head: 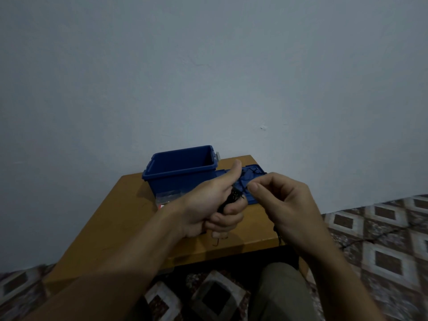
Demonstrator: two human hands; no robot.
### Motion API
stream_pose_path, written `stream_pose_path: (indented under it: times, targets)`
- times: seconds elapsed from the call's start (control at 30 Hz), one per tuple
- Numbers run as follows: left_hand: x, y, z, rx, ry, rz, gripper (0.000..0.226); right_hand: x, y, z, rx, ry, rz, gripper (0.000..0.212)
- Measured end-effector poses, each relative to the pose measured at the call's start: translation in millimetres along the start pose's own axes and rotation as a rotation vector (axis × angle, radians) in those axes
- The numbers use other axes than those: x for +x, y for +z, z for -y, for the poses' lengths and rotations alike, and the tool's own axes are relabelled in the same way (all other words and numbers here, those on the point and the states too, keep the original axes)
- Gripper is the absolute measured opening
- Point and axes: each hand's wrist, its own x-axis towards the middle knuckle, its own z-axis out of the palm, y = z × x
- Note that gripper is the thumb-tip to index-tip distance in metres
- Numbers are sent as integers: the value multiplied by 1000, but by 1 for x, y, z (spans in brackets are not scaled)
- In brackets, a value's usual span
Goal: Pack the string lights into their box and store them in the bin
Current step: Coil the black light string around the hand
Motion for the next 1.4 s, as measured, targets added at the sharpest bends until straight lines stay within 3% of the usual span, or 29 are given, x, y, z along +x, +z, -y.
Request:
stream_pose_path:
  times: [0.27, 0.4, 0.47, 0.67, 0.9, 1.4]
  targets:
    - [-4, -10, 7, -379, 94, 373, 82, -2, 7, -4, -58, 86, 110, 23]
    - [-5, -6, 3, -556, 188, 483, 86, -1, 10, -5, 16, 182, 48, 17]
    - [-6, -5, 1, -581, 271, 458, 89, -2, 10, -7, 1, 182, 61, 23]
    - [-8, -3, -8, -670, 400, 401, 96, -2, 8, -9, -168, 148, 190, 10]
    - [-10, 3, -19, -582, 464, 73, 93, -3, 8, -7, -216, 239, 252, 15]
    - [-9, 9, -24, -618, 595, -280, 73, -5, 6, 0, -174, 220, 422, 20]
